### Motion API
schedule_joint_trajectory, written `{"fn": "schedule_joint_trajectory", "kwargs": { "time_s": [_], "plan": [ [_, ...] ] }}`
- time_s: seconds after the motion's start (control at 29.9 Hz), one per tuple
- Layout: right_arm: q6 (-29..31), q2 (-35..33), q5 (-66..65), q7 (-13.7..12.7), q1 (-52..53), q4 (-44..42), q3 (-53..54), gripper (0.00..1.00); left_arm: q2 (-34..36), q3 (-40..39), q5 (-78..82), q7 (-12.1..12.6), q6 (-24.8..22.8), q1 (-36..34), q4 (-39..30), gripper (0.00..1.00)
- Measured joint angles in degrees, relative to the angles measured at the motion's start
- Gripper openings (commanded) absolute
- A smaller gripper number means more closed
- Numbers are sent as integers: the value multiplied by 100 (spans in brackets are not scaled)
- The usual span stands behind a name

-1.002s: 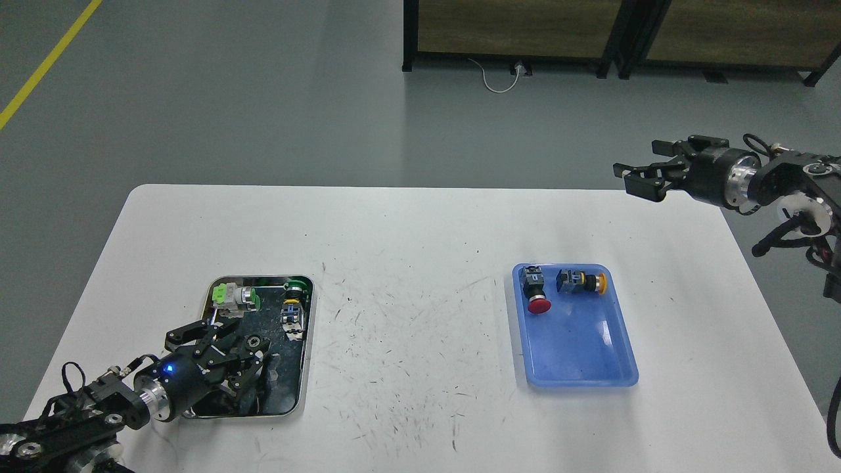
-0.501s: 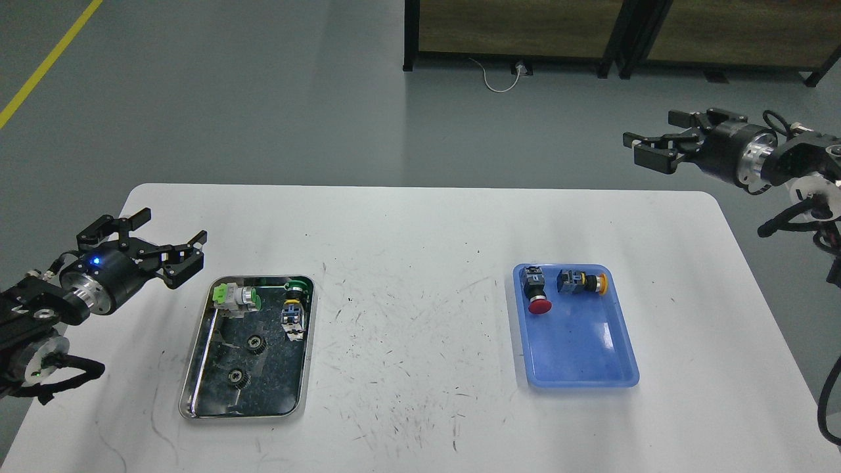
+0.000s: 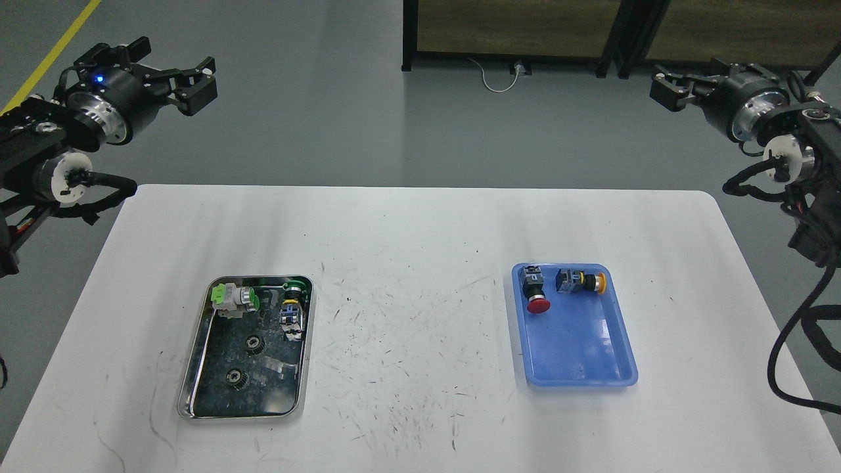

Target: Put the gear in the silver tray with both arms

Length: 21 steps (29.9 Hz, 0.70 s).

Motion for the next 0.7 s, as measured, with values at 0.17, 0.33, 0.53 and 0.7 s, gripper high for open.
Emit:
{"fn": "schedule_joint_trajectory", "kwargs": {
  "time_s": [0.17,0.33,0.53,0.7],
  "plan": [
    [-202,171,3,151,169,-19,4,95,-445,-55,-55,43,-80,-350,498,97],
    [-362,211,30,426,310,-3,21,96,-682,-61,-87,49,-86,-449,594,98],
    [-830,269,313,459,327,18,15,99,-768,-62,-92,49,-27,-491,609,98],
    [-1165,307,350,441,367,21,-70,100,-808,-61,-92,58,65,-548,595,98]
  ]
}}
